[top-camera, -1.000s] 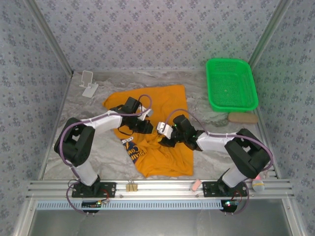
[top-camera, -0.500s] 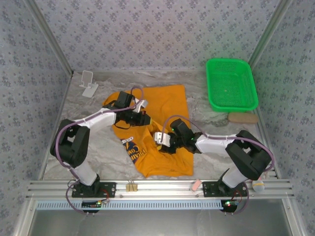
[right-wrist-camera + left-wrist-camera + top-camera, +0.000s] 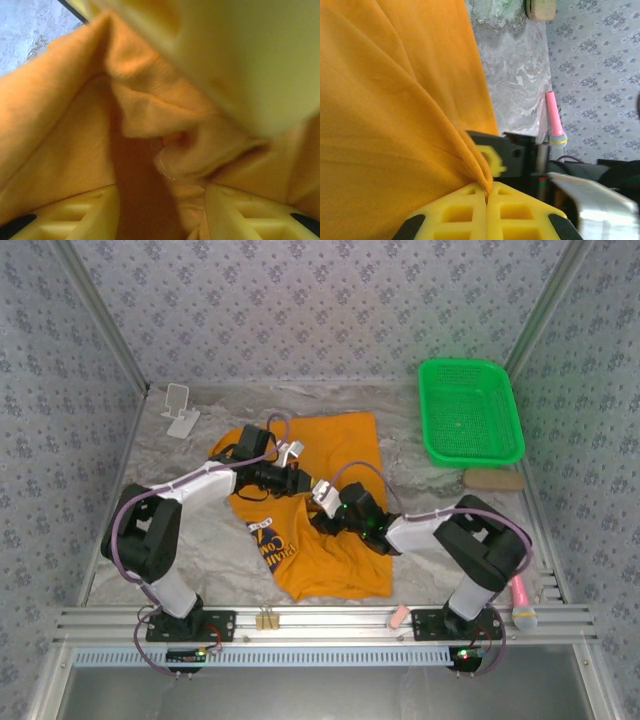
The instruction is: Fold the inside-out t-shirt
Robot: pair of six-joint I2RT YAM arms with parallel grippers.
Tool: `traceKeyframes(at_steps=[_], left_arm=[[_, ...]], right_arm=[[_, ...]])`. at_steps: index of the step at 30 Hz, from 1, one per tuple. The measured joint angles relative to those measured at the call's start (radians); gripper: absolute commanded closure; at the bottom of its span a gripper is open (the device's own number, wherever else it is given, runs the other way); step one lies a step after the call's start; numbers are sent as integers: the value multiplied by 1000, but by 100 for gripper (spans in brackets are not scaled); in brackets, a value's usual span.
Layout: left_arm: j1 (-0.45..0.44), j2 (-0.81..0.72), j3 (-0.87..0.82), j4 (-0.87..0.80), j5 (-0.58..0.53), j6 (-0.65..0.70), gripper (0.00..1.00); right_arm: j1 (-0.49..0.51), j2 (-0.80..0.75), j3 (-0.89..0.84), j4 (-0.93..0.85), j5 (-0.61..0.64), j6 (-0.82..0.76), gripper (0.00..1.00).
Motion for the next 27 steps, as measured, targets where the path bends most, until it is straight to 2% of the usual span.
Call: traceKeyframes(at_steps=[2,5,6,10,13,20,26,27], left_arm=[[4,0,-8,8,-2,-8,100],[13,0,-13,10,5,-21,100],[13,0,-13,12,10,-23,100],[32,0,-12,3,-1,-13,100],[66,5,-10,-40,-78,14,100],[94,137,40,-77,-266,77,100],[93,202,63,-73,-320,101,98],[93,203,64,-66,-319,103,98]], right_arm=[[18,36,4,53,27,40,58],[32,67,15,109,63,77,92],[34,70,15,122,72,86,100],[32,58,7,150,82,78,100],[21,-2,-14,112,62,34,100],[-25,-245,-9,-129,-24,-141,100],[-78,-338,133,-397,-163,-244,100],[-83,-338,149,-412,-175,-244,96]])
